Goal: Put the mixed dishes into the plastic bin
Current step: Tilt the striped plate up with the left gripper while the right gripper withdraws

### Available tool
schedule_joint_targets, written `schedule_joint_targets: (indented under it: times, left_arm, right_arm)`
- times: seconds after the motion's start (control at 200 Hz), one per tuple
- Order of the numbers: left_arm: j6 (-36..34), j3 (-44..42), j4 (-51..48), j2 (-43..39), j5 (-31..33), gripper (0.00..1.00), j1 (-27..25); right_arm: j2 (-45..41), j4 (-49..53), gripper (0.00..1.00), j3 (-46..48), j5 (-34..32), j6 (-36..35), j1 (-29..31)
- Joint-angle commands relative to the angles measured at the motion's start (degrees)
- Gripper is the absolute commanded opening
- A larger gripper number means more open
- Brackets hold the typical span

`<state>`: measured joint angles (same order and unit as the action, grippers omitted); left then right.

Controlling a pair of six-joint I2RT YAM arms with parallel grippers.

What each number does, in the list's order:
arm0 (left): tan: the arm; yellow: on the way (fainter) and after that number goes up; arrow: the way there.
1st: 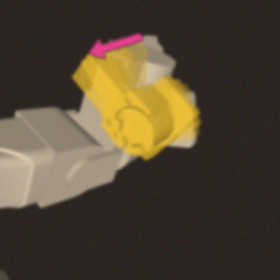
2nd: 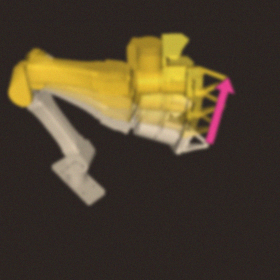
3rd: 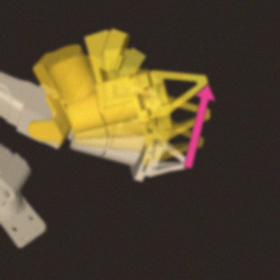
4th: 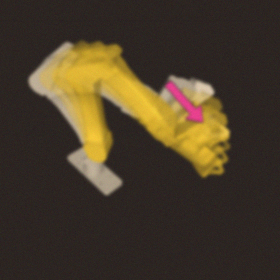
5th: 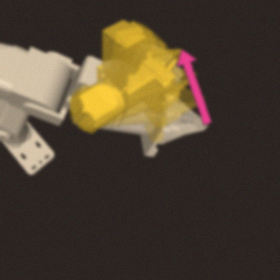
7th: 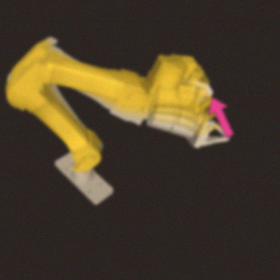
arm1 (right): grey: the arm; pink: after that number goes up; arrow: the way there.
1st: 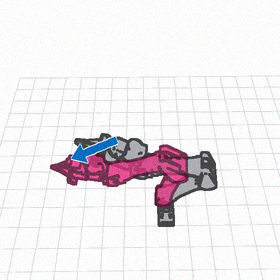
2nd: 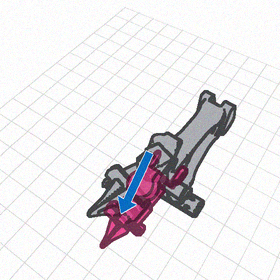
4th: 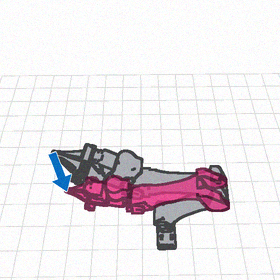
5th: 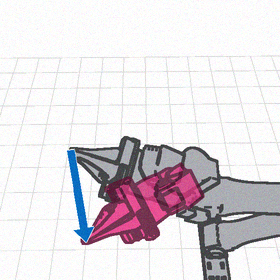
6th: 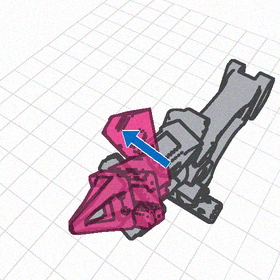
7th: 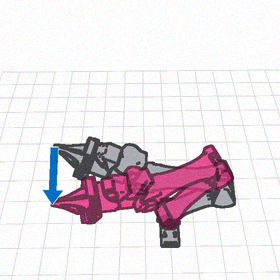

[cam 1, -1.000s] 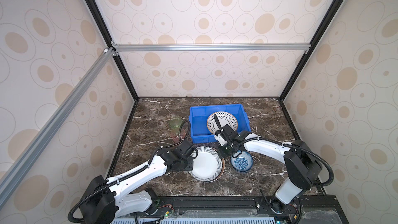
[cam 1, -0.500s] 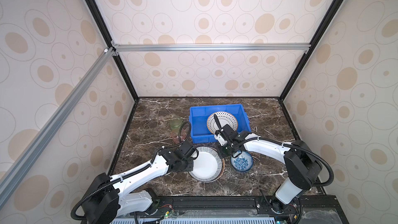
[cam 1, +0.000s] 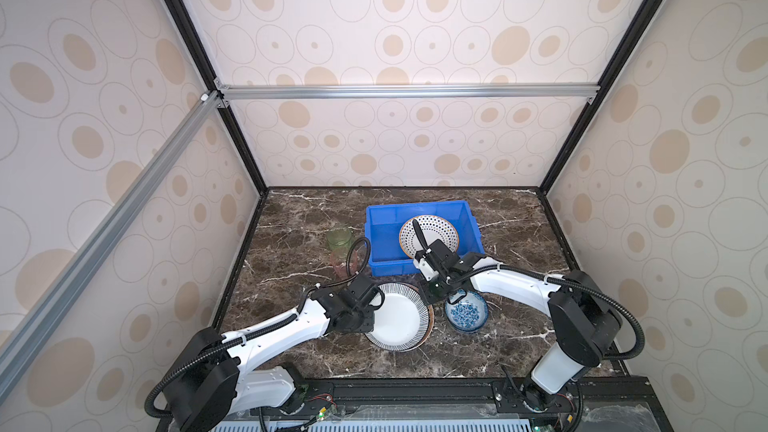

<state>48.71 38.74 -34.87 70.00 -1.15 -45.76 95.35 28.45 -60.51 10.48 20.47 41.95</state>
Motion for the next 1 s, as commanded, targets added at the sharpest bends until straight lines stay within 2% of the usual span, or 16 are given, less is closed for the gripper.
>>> schedule_joint_targets:
  times: [0.0, 0.495, 0.82, 0.996]
  left_arm:
    - [1.2, 0.0, 0.9, 0.1, 0.4, 0.25, -0.5]
    - [1.1, 0.1, -0.1, 0.1, 1.5, 0.07, -0.4]
    - [0.4, 1.1, -1.5, -0.3, 2.6, 0.0, -0.4]
    - [0.1, 1.5, -1.9, -1.8, 3.2, 0.0, -0.4]
  right_arm:
    - [0.6, 2.9, 0.05, 1.4, -0.5, -0.3, 0.7]
    - [0.3, 3.2, 0.05, 1.1, -0.2, -0.2, 0.7]
    - [-1.2, 3.9, 0.09, 0.5, -1.3, -0.2, 0.7]
    - [-2.7, 4.8, 0.11, 0.0, -2.4, -0.5, 0.7]
